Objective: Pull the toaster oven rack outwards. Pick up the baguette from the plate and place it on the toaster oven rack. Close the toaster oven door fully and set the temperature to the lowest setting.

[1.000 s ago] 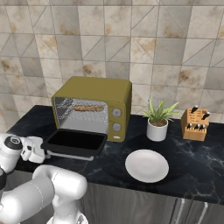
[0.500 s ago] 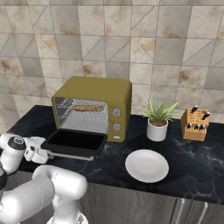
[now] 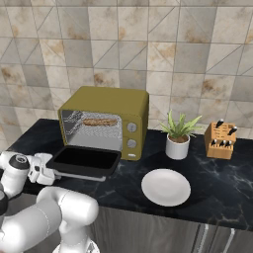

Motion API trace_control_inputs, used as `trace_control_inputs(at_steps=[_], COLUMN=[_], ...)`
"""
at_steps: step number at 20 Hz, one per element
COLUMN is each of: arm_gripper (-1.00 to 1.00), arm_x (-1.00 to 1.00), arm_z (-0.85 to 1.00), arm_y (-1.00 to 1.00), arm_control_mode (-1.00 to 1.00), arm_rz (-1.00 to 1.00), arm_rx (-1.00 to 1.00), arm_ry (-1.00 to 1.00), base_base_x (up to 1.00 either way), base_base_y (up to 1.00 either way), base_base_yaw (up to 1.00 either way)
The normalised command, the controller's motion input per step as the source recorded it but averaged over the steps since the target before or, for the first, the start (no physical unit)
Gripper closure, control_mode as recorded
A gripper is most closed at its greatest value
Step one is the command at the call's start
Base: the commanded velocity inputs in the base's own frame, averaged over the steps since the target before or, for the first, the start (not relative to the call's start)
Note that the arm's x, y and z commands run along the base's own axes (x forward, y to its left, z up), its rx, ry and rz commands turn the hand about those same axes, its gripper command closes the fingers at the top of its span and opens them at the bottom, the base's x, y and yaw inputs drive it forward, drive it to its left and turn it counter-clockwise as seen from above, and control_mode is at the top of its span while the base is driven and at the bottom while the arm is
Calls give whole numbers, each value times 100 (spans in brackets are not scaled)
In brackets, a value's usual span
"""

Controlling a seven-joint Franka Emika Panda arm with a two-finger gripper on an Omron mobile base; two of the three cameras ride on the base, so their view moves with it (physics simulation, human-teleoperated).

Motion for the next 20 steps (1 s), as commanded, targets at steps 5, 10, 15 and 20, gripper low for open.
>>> trace_control_inputs(at_steps=[5,10,15,20], arm_gripper=[-100,-100,-100,-100], arm_x=[7,12,18,22], arm_z=[28,50,67,75], arm_y=[-44,-46,-51,-49], arm_control_mode=[-100,-100,-100,-100], arm_rz=[0,0,0,0], arm_rx=[1,3,4,3], arm_ry=[-9,-7,-6,-3], base_base_x=[0,0,0,0], base_base_y=[0,0,0,0], base_base_yaw=[0,0,0,0])
